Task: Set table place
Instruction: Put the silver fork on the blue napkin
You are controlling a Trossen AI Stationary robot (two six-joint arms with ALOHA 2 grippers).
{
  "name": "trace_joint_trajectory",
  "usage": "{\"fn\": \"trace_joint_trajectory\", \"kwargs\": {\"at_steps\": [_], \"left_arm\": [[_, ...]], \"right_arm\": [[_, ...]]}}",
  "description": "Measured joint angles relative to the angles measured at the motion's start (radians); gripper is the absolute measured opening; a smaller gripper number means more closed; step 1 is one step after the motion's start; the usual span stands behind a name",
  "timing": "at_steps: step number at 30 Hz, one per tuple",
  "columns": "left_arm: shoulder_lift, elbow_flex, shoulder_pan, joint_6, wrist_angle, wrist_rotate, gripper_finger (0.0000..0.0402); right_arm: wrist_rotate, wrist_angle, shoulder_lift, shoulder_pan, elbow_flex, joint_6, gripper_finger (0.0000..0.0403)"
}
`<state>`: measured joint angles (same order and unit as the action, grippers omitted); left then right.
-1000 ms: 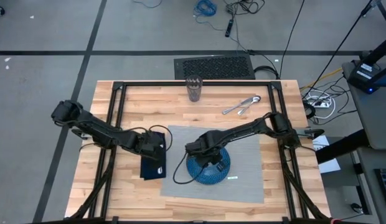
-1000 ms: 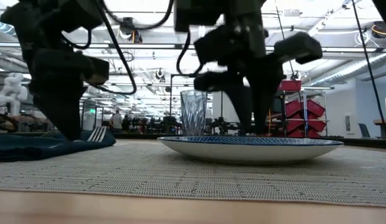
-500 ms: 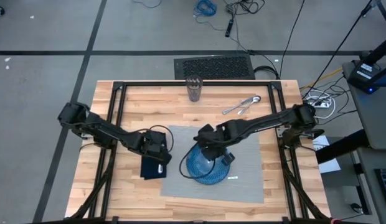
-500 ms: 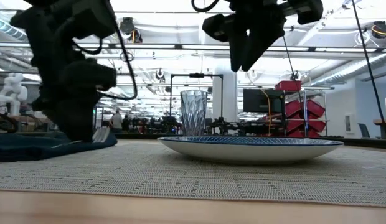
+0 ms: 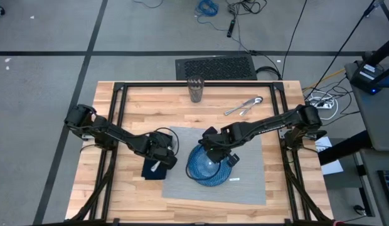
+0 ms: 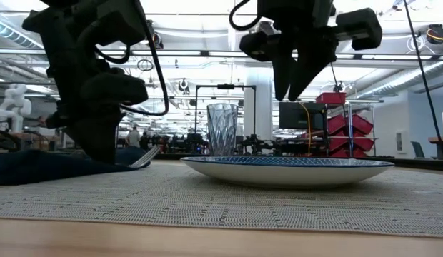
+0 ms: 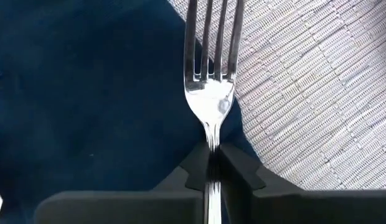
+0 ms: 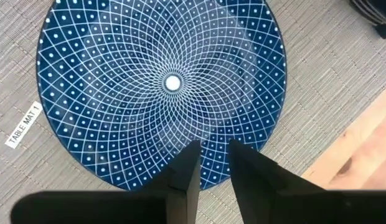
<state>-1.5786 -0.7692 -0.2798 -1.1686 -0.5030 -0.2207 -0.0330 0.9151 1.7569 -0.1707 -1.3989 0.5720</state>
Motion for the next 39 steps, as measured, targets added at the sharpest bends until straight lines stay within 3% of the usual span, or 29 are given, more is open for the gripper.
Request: {"fn": "trace_joint_trajectory", "kwargs": {"at_steps": [9,17,39], "left_arm": [[0.002,-0.043,0.002,0.055,-0.019,-0.013,0.0004],[0.002,-0.086,0.003,0.048,-0.135,-0.024,0.0003],[0.003,-0.098,0.004,0.023,-0.126,0.005,0.0002]], "right_arm": [[0.0,-0.009,0.0,0.0,0.011,-0.007,0.0068],[0.0,-0.009,0.0,0.0,0.011,-0.01,0.0068],[0.011,-0.061,0.0,0.0,0.01,0.016,0.0068]]}}
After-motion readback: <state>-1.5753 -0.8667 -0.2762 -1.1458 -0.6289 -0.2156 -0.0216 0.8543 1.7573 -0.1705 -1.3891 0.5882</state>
